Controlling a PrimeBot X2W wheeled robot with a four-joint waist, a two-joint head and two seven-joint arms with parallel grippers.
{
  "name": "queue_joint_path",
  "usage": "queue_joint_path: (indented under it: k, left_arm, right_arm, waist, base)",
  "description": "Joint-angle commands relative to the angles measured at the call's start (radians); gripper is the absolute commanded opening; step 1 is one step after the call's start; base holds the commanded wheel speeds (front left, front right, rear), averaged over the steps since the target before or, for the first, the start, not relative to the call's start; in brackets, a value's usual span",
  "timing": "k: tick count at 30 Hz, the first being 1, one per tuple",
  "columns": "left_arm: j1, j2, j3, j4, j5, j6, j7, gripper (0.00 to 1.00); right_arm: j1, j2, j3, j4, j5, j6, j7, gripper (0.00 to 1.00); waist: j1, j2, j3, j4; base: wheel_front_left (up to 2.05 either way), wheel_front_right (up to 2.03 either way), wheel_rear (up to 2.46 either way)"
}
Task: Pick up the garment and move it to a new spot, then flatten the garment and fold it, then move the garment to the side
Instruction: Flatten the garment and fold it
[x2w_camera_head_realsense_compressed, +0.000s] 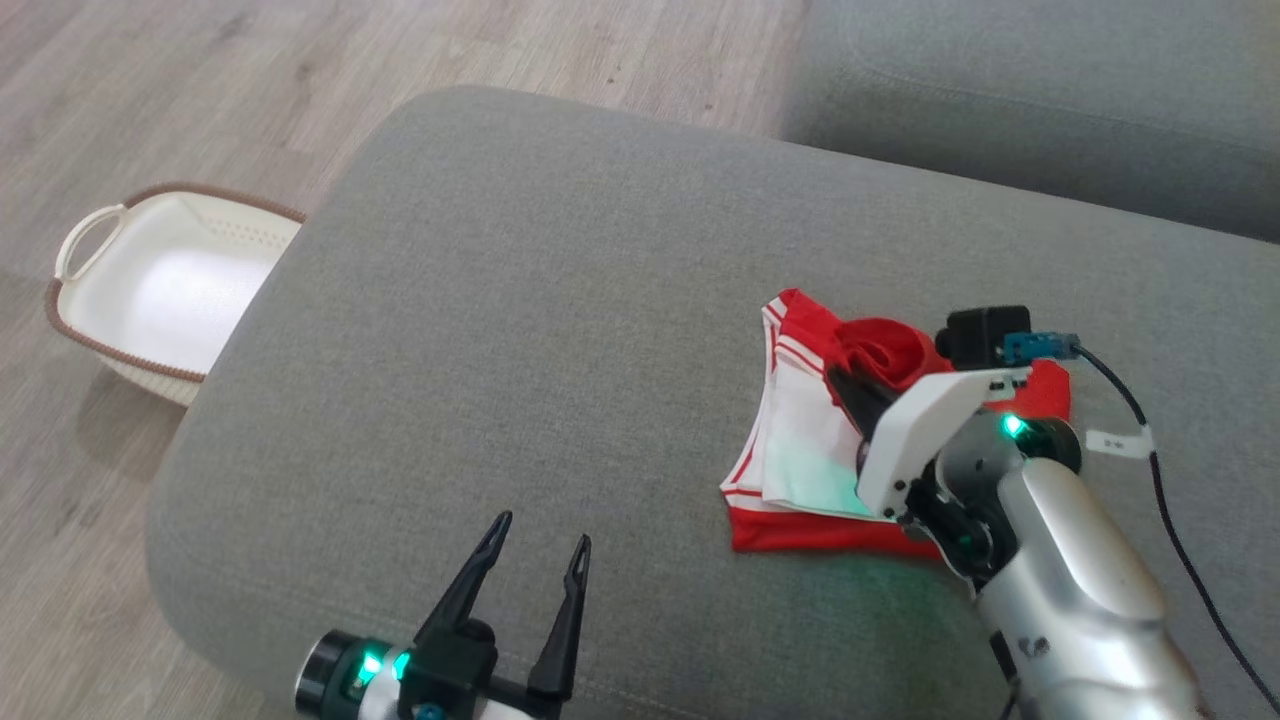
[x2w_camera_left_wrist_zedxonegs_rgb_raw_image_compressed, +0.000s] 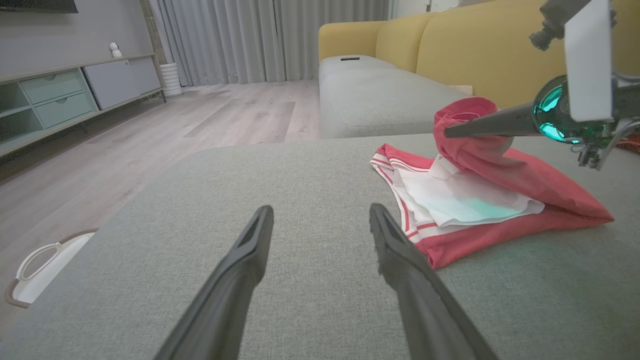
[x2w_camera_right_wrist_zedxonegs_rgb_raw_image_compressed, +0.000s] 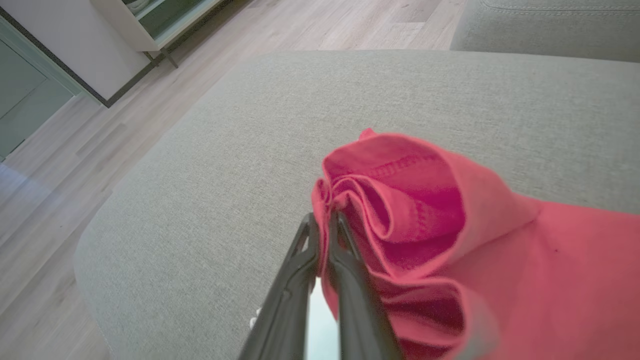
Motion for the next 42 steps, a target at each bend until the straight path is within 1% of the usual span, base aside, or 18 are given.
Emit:
queue_joint_path:
  k: [1,3,4,6,7,10,12,17,21,24,28,31,35,36,37,38,42]
  left_arm:
    - [-0.061,-0.015,0.027,-0.026,-0.001,-0.003,-0.009,1.0]
    - [-0.063,-0.017,0.025,-0.024,-0.002,-0.003,-0.009,1.0]
    - [-0.065,-0.017,0.024,-0.022,-0.003,-0.004,-0.009,1.0]
    - [-0.067,-0.018,0.024,-0.019,-0.003,-0.005,-0.009,1.0]
    - [-0.068,-0.017,0.025,-0.018,-0.003,-0.005,-0.009,1.0]
    - [-0.068,-0.016,0.028,-0.016,-0.004,-0.004,-0.009,1.0]
    - [-0.067,-0.014,0.03,-0.014,-0.003,-0.002,-0.009,1.0]
    - [-0.051,-0.006,0.04,-0.015,-0.004,0.006,-0.009,1.0]
    - [-0.038,0.001,0.048,-0.024,-0.004,0.012,-0.009,1.0]
    - [-0.028,0.007,0.059,-0.029,-0.008,0.016,-0.009,1.0]
    - [-0.012,0.017,0.073,-0.035,-0.013,0.018,-0.009,1.0]
    - [0.001,0.02,0.084,-0.043,-0.017,0.022,-0.009,1.0]
    - [0.019,0.023,0.101,-0.052,-0.024,0.024,-0.009,1.0]
    - [0.022,0.024,0.104,-0.053,-0.026,0.022,-0.009,1.0]
    - [0.025,0.025,0.107,-0.054,-0.026,0.02,-0.009,1.0]
    - [0.027,0.026,0.109,-0.055,-0.026,0.018,-0.009,1.0]
    - [0.023,0.027,0.109,-0.054,-0.024,0.005,-0.009,1.0]
  right_arm:
    - [-0.074,0.015,0.041,-0.008,0.021,-0.002,-0.032,0.0]
    - [-0.089,0.015,0.058,0.018,0.034,-0.002,-0.05,0.0]
    - [-0.095,0.015,0.068,0.03,0.042,-0.002,-0.057,0.05]
    - [-0.104,0.015,0.089,0.049,0.061,-0.002,-0.073,0.66]
    - [-0.107,0.015,0.099,0.055,0.072,-0.002,-0.085,1.0]
    - [-0.111,0.015,0.125,0.053,0.102,-0.002,-0.115,1.0]
    - [-0.108,0.015,0.153,0.04,0.144,-0.002,-0.144,1.0]
    - [-0.078,0.015,0.186,-0.002,0.196,-0.002,-0.222,1.0]
    - [-0.034,-0.003,0.189,-0.046,0.183,-0.002,-0.254,1.0]
    - [0.015,-0.046,0.178,-0.084,0.194,-0.002,-0.271,1.0]
    - [0.094,-0.097,0.125,-0.094,0.195,-0.002,-0.291,1.0]
    - [0.154,-0.115,0.091,-0.111,0.196,-0.002,-0.308,1.0]
    - [0.218,-0.13,0.072,-0.132,0.186,-0.002,-0.337,1.0]
    - [0.229,-0.129,0.069,-0.133,0.189,-0.002,-0.34,0.93]
    - [0.236,-0.127,0.067,-0.135,0.195,-0.002,-0.341,0.47]
    - [0.241,-0.125,0.07,-0.135,0.203,-0.002,-0.338,0.0]
    - [0.216,-0.107,0.091,-0.119,0.279,-0.002,-0.29,0.0]
  waist:
    - [0.0,0.0,0.01,0.007]
    - [0.0,0.0,0.014,0.008]
    - [0.0,0.0,0.016,0.008]
    - [0.0,0.0,0.018,0.006]
    - [0.0,0.0,0.019,0.004]
    - [0.0,0.0,0.017,-0.004]
    - [0.0,0.0,0.012,-0.014]
    - [0.0,0.0,-0.011,-0.054]
    - [0.0,0.0,-0.023,-0.09]
    - [0.0,0.0,-0.034,-0.116]
    - [0.0,0.0,-0.057,-0.145]
    - [0.0,0.0,-0.069,-0.167]
    - [0.0,0.0,-0.082,-0.197]
    - [0.0,0.0,-0.085,-0.203]
    - [0.0,0.0,-0.087,-0.206]
    - [0.0,0.0,-0.088,-0.208]
    - [0.0,0.0,-0.088,-0.198]
  base:
    - [0.0,0.0,0.0]
    - [0.0,0.0,0.0]
    - [0.0,0.0,0.0]
    - [0.0,0.0,0.0]
    - [0.0,0.0,0.0]
    - [0.0,0.0,0.0]
    - [0.0,0.0,0.0]
    - [0.0,0.0,0.0]
    - [0.0,0.0,0.0]
    - [0.0,0.0,0.0]
    - [0.0,0.0,0.0]
    - [0.0,0.0,0.0]
    - [0.0,0.0,0.0]
    - [0.0,0.0,0.0]
    - [0.0,0.0,0.0]
    - [0.0,0.0,0.0]
    - [0.0,0.0,0.0]
